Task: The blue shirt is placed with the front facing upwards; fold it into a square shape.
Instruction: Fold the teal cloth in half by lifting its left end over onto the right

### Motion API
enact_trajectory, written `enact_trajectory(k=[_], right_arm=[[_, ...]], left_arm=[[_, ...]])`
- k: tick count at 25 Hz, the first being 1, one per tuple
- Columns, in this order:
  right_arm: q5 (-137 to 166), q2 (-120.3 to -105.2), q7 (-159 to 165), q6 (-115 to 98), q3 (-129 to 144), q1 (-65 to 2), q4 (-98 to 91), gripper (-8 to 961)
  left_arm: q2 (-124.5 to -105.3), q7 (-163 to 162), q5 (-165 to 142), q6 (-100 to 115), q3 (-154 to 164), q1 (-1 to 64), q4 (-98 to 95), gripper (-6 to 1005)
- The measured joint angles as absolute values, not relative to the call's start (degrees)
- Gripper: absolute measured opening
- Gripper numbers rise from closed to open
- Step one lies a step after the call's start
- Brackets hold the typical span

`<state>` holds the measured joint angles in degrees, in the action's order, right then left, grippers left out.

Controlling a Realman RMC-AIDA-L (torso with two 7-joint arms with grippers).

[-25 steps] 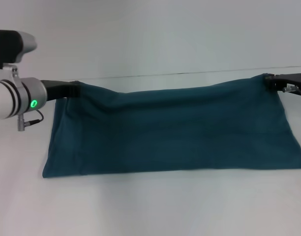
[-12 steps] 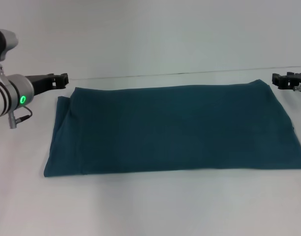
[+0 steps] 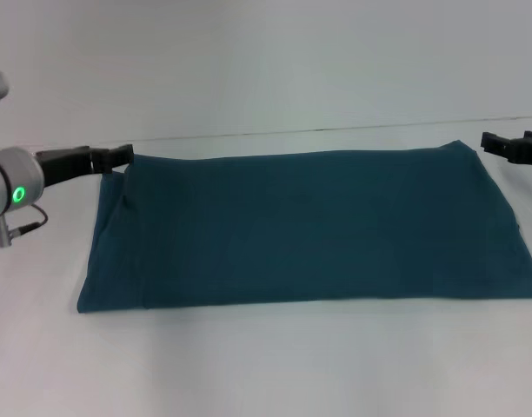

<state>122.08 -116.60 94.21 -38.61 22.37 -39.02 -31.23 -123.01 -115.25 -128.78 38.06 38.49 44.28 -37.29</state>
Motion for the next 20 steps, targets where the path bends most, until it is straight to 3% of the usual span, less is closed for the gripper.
enact_trajectory(k=[3, 12, 15, 20], right_arm=[[118.85, -116.81, 93.86, -45.68, 22.40, -35.71, -33.79, 762], [117.96, -116.90, 97.69, -61.76, 22.14, -27.97, -39.87, 788], [118.79, -115.72, 101.56, -66.01, 22.33, -26.45, -40.69, 785], [122.91, -112.34, 109.51, -73.06, 22.56, -24.86, -40.90, 781]], left_arm=[[-123.62, -115.27, -128.51, 43.80, 38.74, 41.53, -41.36, 755], [-123.77, -116.30, -128.43, 54.72, 39.19, 35.54, -46.86, 751], [-123.77, -116.27, -128.41, 57.60, 39.23, 34.27, -47.31, 751], [-123.84, -116.17, -128.40, 60.55, 39.21, 32.47, -48.64, 751]])
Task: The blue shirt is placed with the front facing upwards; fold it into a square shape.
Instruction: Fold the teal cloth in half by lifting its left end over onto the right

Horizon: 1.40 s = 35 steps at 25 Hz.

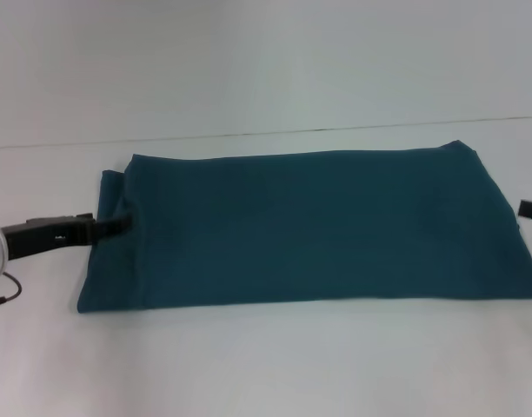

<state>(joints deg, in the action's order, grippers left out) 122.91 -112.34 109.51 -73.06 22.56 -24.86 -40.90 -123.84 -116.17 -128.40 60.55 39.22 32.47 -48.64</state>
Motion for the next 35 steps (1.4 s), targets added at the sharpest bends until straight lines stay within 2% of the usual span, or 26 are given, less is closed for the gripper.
enact_trajectory(k=[4, 9, 13, 23, 35], right_arm=[[128.63, -110.46, 116.36, -75.86, 22.69, -24.83, -41.00, 777], [133.09, -109.88, 121.29, -76.61, 22.86, -25.17, -41.05, 778], [135.98, -109.91, 122.87, -76.60, 22.95, -25.86, -40.42, 778], [136.81, -111.15, 122.61, -75.97, 23.06, -27.04, -39.27, 774], [136.94, -111.35, 122.67, -75.63, 23.14, -26.70, -39.63, 775]], left_arm=[[-123.82, -115.08, -128.40, 62.94, 39.20, 31.50, -48.74, 751], [-123.89, -113.62, -128.40, 63.60, 39.19, 30.83, -48.47, 751], [-123.91, -113.21, -128.53, 63.35, 39.22, 30.79, -47.77, 751], [-123.93, -113.11, -128.82, 63.08, 39.29, 30.33, -47.42, 751], [-123.93, -112.93, -128.85, 63.11, 39.20, 30.20, -47.44, 750]])
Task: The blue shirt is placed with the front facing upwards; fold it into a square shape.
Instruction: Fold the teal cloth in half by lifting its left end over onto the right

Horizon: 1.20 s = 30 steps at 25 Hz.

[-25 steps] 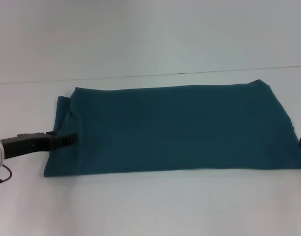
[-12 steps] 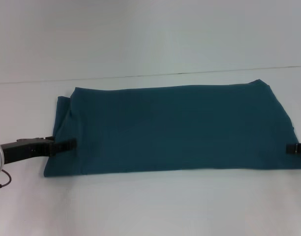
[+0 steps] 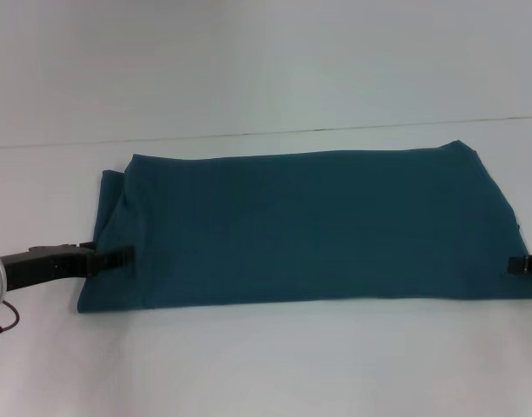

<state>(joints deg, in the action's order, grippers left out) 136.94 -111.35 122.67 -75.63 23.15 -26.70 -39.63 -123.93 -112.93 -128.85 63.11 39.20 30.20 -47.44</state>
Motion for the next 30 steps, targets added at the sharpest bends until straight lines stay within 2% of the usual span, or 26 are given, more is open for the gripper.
enact_trajectory(k=[5, 13, 22, 30], right_arm=[[136.94, -111.39, 122.44, -74.74, 23.12, -26.70, -39.46, 775], [136.93, -112.53, 121.82, -73.67, 23.29, -27.11, -39.28, 774], [136.92, -112.76, 121.75, -74.42, 23.72, -27.14, -39.29, 774], [136.72, -112.65, 121.93, -73.92, 23.28, -26.67, -39.29, 538]], left_arm=[[-123.93, -112.87, -128.85, 63.11, 39.20, 30.22, -47.32, 750], [-123.93, -112.57, -128.76, 63.10, 39.20, 30.15, -47.20, 750], [-123.93, -112.39, -128.80, 63.02, 39.20, 30.15, -47.19, 750], [-123.93, -112.40, -128.93, 63.01, 39.20, 29.99, -46.78, 750]])
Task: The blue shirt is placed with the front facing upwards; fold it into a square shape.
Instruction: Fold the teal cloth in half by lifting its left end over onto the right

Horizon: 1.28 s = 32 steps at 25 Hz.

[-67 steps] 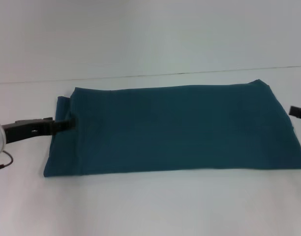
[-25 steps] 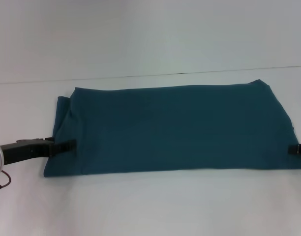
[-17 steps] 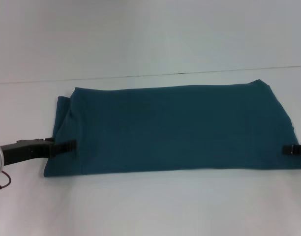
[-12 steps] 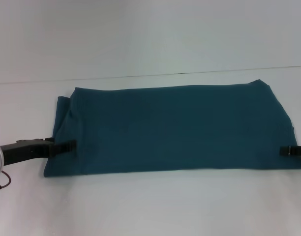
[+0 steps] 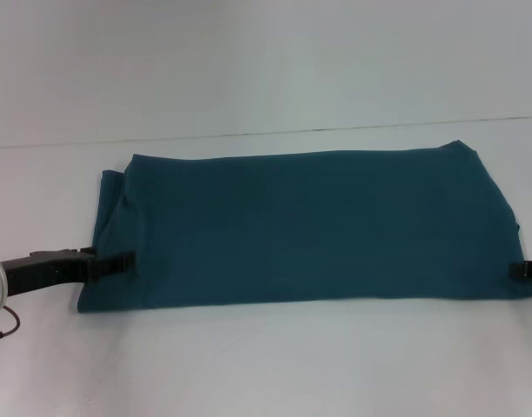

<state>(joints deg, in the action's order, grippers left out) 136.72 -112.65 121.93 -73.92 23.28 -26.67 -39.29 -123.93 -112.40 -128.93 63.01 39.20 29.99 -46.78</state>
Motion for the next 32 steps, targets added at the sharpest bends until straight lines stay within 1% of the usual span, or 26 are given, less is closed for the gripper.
enact_trajectory(k=[9, 12, 17, 32], right_arm=[[136.77, -112.45, 122.23, -73.32, 23.12, -26.53, -39.30, 339], [136.79, -112.49, 122.24, -73.18, 23.11, -26.64, -39.28, 135], [136.67, -112.57, 122.07, -73.18, 23.11, -26.59, -39.28, 2], [136.48, -112.68, 121.81, -73.02, 23.02, -26.36, -39.29, 3]], left_arm=[[-123.93, -112.35, -128.91, 63.01, 39.20, 29.97, -46.58, 750], [-123.93, -112.34, -128.90, 63.01, 39.20, 29.97, -46.58, 751], [-123.93, -112.33, -128.93, 63.02, 39.02, 29.83, -46.58, 751], [-123.92, -112.71, -129.20, 63.02, 38.45, 28.52, -45.81, 749]])
